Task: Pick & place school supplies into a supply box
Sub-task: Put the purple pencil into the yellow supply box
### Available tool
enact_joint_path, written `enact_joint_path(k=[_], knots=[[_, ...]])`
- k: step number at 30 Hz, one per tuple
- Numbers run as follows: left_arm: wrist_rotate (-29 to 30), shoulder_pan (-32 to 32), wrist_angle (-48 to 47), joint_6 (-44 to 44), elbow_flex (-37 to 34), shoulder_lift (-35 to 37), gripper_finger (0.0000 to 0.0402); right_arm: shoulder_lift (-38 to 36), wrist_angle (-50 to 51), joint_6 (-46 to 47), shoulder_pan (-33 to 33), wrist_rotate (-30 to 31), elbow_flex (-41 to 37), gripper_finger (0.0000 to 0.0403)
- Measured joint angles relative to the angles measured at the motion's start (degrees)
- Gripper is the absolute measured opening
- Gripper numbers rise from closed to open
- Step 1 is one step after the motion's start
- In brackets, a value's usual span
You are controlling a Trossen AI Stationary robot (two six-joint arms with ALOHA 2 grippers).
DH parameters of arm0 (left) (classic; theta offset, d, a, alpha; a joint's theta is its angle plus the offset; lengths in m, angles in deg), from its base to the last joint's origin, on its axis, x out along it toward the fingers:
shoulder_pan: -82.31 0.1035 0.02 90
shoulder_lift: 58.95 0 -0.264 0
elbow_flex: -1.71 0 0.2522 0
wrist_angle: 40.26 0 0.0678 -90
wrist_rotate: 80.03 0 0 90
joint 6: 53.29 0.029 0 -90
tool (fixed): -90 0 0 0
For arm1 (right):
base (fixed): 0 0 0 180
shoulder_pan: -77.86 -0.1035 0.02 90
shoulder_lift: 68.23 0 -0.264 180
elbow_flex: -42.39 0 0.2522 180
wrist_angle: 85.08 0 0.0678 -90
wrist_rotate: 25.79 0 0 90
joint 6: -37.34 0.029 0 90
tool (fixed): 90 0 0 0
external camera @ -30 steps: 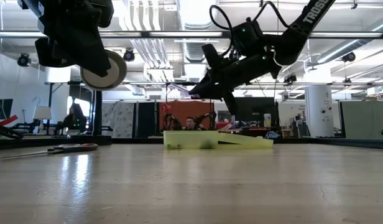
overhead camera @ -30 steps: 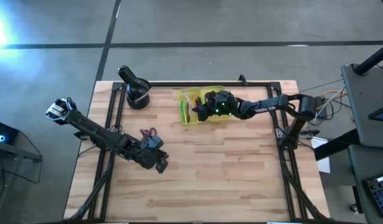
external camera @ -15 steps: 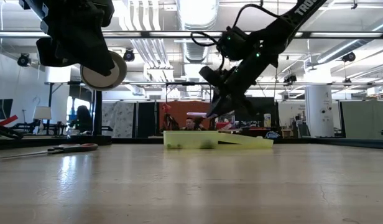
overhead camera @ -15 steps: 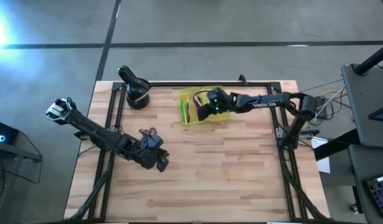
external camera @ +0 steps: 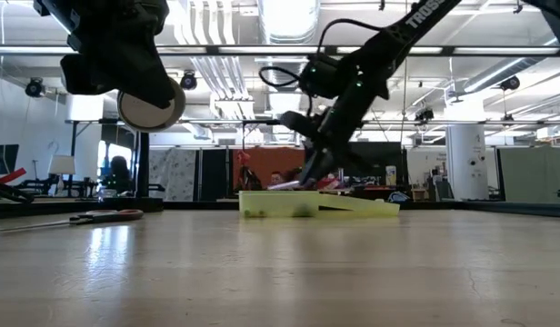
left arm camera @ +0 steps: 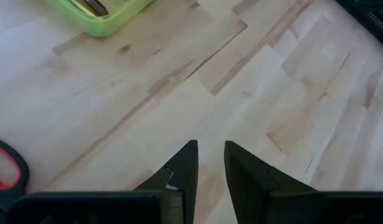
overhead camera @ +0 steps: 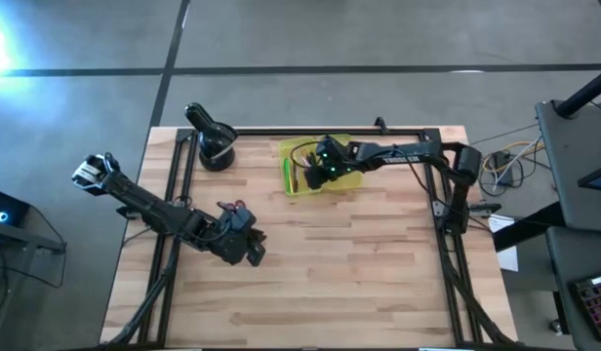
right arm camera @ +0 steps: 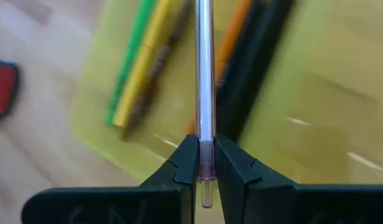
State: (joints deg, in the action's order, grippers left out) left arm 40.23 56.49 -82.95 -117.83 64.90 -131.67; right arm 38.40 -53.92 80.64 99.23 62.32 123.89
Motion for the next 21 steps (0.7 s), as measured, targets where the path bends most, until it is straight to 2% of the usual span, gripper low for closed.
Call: enact_joint_path(k=[4, 11, 19, 21], knots=[[0.0, 0.0, 0.1, 1.1, 0.0, 0.0, 0.0062, 3.1, 0.8, 1.5, 0.0, -2.7, 5.5, 0.0024], [-0.1, 0.0, 0.3, 1.4, 0.0, 0.0, 0.0062, 9.2, 14.0, -0.2, 0.0, 0.5, 15.6, 0.0024], [-0.1, 0.0, 0.3, 1.5, 0.0, 0.0, 0.0062, 13.8, 16.9, -0.4, -0.4, -2.0, 20.8, 0.0024], [-0.1, 0.0, 0.3, 1.5, 0.0, 0.0, 0.0062, 14.4, 16.9, -0.4, -0.6, -2.5, 21.3, 0.0035]])
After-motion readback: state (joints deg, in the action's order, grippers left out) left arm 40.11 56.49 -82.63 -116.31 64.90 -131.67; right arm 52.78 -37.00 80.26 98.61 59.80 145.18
